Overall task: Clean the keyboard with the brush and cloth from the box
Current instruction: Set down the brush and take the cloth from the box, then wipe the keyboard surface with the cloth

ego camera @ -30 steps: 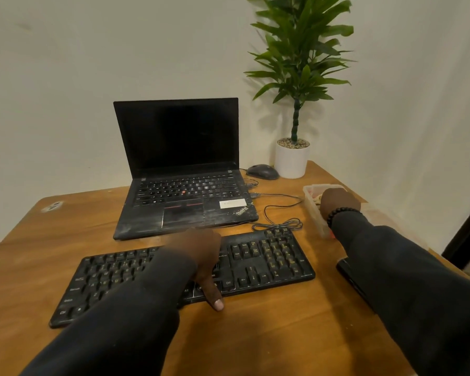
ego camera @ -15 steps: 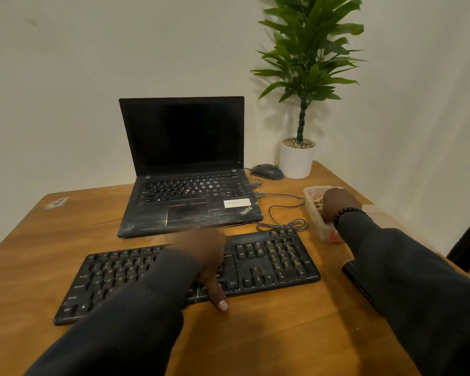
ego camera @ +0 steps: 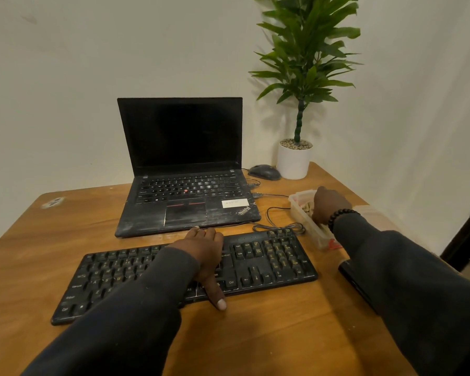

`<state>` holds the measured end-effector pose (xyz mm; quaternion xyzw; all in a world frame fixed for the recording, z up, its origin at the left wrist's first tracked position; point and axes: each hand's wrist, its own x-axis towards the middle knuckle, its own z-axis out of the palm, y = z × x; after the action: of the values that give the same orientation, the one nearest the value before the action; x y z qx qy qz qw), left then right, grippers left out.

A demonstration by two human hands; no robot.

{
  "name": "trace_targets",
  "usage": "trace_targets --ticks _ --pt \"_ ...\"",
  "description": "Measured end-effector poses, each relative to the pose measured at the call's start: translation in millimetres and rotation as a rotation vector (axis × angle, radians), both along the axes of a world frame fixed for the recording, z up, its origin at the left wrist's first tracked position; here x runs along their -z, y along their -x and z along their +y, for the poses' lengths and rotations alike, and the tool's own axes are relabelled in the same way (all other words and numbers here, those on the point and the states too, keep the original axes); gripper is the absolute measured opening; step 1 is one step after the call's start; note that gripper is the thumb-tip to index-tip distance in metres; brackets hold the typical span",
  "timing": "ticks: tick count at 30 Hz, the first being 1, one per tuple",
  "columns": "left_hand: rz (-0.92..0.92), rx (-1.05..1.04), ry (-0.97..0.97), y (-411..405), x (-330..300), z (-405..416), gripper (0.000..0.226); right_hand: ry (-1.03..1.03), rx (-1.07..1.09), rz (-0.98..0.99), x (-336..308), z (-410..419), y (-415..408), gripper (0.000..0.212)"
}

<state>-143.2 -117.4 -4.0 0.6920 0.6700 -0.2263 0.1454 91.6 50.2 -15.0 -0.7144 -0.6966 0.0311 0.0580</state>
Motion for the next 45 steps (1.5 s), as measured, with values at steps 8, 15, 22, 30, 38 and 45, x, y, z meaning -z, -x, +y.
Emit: trace_targets --ticks 8,15,22,30,38,45 --pt "-0.03 -0.009 -0.008 3 4 1 0.136 -0.147 -0.025 0.022 -11 -10 -8 0.022" --pt "-0.042 -0.013 -0.023 5 5 -1 0.138 -0.404 0.125 1.464 -40 -65 -17 0.019" --pt "-0.036 -0.003 -0.033 5 3 -3 0.138 0.009 0.139 2.199 -15 -125 -21 0.056" --pt "-0.057 -0.006 -0.048 6 3 -5 0.138 -0.436 0.024 1.396 -5 -134 12 0.026" --pt "-0.119 -0.015 -0.088 9 6 -8 0.131 -0.069 -0.481 0.27 48 -109 40 0.056" --pt "-0.306 -0.045 -0.173 5 22 -11 0.137 -0.208 -0.326 0.591 30 -107 43 0.039"
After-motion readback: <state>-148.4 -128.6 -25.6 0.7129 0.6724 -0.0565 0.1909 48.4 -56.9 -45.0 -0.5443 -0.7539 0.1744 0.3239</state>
